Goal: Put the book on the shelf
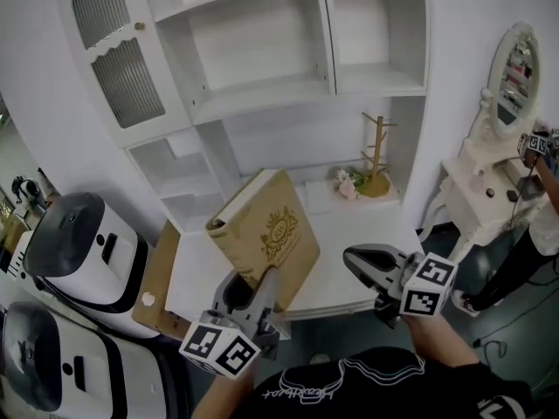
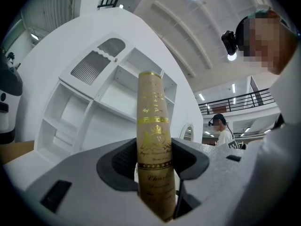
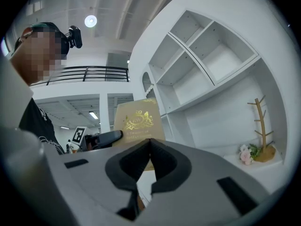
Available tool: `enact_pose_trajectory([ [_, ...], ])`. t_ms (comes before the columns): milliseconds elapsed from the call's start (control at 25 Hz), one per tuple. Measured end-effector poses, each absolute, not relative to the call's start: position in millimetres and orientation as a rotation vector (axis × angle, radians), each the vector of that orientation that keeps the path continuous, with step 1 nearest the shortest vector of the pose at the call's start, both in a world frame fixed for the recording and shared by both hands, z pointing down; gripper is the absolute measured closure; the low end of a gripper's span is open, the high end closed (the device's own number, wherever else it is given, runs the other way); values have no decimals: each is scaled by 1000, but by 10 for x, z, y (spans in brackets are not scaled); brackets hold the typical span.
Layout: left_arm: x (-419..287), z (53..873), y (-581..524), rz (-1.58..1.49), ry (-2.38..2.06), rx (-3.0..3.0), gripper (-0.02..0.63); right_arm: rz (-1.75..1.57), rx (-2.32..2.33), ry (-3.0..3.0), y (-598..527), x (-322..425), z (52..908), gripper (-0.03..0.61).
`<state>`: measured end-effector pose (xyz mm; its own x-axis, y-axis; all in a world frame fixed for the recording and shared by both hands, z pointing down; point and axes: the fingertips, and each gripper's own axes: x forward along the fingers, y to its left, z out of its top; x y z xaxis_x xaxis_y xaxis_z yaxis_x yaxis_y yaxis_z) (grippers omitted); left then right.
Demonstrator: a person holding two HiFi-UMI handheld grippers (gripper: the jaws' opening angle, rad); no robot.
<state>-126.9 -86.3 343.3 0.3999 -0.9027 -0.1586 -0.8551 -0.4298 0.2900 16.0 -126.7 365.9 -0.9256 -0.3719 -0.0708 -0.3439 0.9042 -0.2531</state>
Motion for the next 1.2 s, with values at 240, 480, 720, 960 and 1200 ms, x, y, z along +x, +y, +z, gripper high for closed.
enact_pose_trajectory([
  [240, -1615, 3267, -1422, -439, -1560, 2532, 419, -342, -590, 2943, -1833, -197, 3503, 572],
  [480, -1904, 3189, -1784, -454, -1562, 2571, 417, -335, -617, 2947, -2175, -501, 3530, 572],
  [720, -2086, 3029, -2046, -491, -1595, 2605, 419, -359, -643, 2962, -2343, -619, 3620, 572],
  [960, -2254, 2742, -2291, -526, -1711, 2632, 417, -349, -616, 2976, -2434, -687, 3585, 572],
  [1200, -2329, 2355, -2566, -549, -1804, 2651, 419, -324, -579, 2977, -2650, -713, 3480, 572],
])
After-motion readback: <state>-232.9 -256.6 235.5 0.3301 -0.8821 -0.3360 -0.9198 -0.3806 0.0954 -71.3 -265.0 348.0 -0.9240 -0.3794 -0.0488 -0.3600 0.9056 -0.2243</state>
